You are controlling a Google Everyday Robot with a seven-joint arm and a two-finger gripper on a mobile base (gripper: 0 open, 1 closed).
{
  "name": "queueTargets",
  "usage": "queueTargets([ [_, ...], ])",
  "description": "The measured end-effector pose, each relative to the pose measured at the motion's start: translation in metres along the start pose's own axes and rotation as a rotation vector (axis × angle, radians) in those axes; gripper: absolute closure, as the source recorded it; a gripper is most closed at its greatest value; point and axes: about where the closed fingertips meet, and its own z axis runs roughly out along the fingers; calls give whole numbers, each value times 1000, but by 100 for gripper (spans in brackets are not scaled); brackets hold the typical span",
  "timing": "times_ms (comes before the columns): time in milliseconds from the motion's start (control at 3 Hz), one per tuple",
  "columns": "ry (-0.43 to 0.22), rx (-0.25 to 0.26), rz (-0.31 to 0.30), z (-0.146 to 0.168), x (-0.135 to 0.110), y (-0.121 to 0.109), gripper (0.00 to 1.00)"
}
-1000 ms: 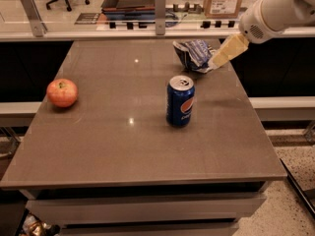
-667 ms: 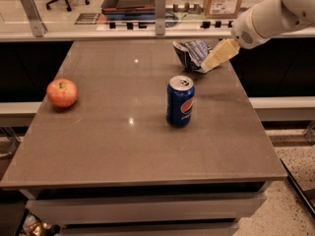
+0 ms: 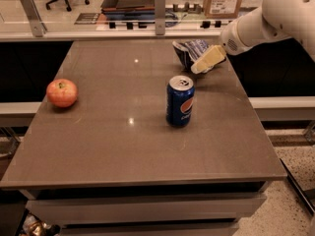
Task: Move blue chip bag near apple
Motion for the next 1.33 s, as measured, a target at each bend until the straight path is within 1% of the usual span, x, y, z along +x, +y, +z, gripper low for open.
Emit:
queueTargets([
  [333,24,-12,6,22,0,1,0],
  [1000,52,-22,13,42,1,2,0],
  [1333,53,-27,13,46,1,4,17],
])
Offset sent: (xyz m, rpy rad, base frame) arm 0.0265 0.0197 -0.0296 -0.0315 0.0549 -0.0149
